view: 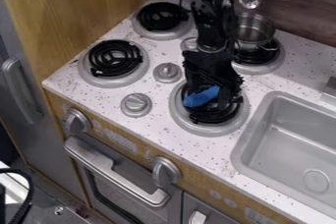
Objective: Move the blue fork to the bottom left burner
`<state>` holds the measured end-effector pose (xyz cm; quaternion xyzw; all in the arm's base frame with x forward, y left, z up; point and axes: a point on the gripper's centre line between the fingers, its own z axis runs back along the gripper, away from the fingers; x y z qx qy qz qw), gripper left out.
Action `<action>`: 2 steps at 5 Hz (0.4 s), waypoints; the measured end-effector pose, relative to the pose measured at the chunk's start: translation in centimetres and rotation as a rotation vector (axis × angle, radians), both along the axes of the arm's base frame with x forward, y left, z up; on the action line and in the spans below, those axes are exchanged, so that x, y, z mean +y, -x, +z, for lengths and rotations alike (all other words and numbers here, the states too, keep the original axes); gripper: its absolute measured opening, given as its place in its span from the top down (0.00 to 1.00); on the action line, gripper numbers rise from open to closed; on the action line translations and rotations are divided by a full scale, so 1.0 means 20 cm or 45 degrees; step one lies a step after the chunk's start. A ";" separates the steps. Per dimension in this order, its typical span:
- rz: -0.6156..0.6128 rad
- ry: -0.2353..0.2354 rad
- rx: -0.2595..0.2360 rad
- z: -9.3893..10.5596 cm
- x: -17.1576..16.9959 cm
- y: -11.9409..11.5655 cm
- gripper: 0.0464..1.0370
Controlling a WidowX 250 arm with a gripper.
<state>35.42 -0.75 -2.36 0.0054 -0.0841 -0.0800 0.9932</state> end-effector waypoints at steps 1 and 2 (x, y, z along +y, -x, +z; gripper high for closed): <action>0.018 -0.004 0.049 -0.07 0.04 0.00 0.04; 0.048 -0.009 0.090 -0.13 0.09 0.00 0.04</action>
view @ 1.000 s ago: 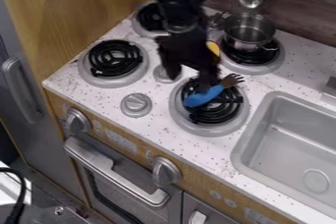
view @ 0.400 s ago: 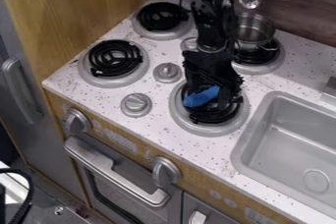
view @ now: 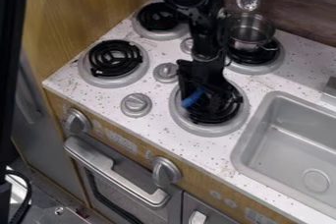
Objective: Move the blue fork to the bottom left burner
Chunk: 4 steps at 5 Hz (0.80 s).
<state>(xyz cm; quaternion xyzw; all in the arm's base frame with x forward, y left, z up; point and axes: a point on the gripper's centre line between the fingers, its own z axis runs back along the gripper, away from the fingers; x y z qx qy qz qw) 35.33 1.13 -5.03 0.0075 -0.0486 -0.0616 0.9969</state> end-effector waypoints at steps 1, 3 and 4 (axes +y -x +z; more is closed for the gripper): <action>0.006 -0.005 0.016 -0.01 0.01 0.00 0.04; 0.046 0.008 0.011 -0.02 0.05 -0.02 0.35; 0.046 0.009 0.015 -0.03 0.05 -0.02 0.59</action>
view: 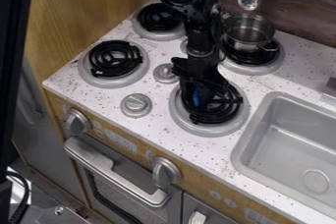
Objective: Move the blue fork to the bottom left burner
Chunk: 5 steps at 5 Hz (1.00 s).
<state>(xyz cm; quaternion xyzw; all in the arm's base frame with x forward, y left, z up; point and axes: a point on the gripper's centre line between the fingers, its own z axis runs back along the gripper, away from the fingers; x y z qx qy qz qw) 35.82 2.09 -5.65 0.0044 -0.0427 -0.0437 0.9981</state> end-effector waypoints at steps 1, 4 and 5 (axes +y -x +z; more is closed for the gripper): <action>0.011 0.020 0.003 0.00 0.00 0.00 0.74; 0.305 0.037 -0.177 0.25 0.54 0.04 0.81; 0.375 0.026 -0.153 0.20 0.77 0.07 0.81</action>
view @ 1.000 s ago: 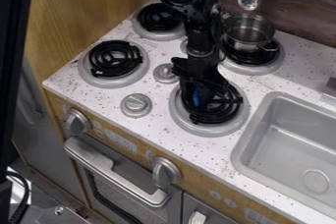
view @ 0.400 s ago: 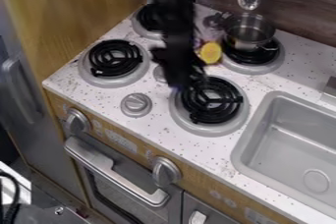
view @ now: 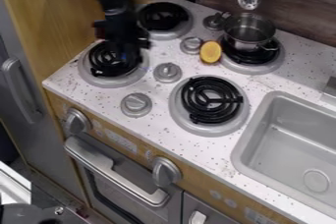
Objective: Move the blue fork to the bottom left burner
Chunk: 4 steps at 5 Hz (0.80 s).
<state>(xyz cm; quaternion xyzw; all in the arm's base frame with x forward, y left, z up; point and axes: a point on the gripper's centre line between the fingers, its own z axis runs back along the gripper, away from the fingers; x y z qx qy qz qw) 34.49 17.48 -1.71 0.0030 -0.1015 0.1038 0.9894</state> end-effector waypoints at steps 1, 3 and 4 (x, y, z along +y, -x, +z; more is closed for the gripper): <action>0.032 -0.007 0.036 -0.12 0.19 0.00 0.81; -0.025 -0.052 0.089 -0.15 0.24 0.02 0.48; -0.105 -0.084 0.111 -0.09 0.12 0.09 0.17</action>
